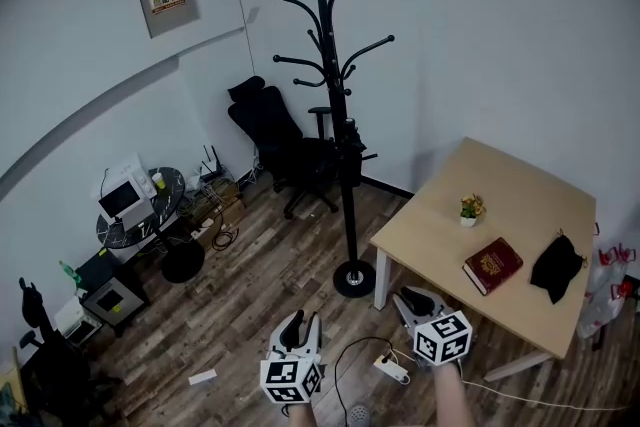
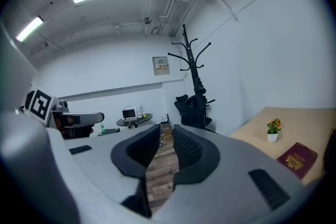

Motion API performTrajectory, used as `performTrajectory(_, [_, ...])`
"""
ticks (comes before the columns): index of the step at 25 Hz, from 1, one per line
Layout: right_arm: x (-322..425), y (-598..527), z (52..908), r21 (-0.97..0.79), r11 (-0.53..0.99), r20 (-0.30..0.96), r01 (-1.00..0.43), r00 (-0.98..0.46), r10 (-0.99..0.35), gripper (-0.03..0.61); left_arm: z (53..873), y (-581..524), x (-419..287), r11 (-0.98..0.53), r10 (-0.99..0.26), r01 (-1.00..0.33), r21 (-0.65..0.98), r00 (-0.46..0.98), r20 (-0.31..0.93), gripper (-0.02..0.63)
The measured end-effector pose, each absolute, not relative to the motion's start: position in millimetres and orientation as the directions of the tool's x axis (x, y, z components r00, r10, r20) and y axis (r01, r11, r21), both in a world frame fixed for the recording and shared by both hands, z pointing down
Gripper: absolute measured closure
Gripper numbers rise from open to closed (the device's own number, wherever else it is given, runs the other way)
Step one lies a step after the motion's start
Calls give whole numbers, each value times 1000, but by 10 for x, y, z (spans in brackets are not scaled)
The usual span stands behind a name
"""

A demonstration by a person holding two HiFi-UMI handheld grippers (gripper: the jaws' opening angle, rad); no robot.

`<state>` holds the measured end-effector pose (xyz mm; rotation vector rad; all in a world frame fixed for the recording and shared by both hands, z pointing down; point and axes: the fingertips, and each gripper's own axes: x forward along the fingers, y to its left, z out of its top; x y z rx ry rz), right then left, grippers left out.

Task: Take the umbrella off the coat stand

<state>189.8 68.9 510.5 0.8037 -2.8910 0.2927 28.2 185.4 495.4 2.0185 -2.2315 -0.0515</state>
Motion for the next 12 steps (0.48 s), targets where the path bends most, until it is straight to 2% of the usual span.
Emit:
performTrajectory(5, [1645, 508, 5082, -155, 841, 142, -518, -854, -500, 444, 4900, 1768, -70, 82, -996, -992, 97, -79, 36, 466])
performTrajectory(9, [1476, 393, 4994, -132, 844, 53, -520, -854, -517, 332, 4950, 1709, -377, 75, -997, -993, 96, -71, 43, 466])
performTrajectory(12, [1419, 340, 5014, -130, 844, 65, -521, -854, -517, 313, 4971, 1656, -471, 57, -998, -992, 112, -55, 26, 466])
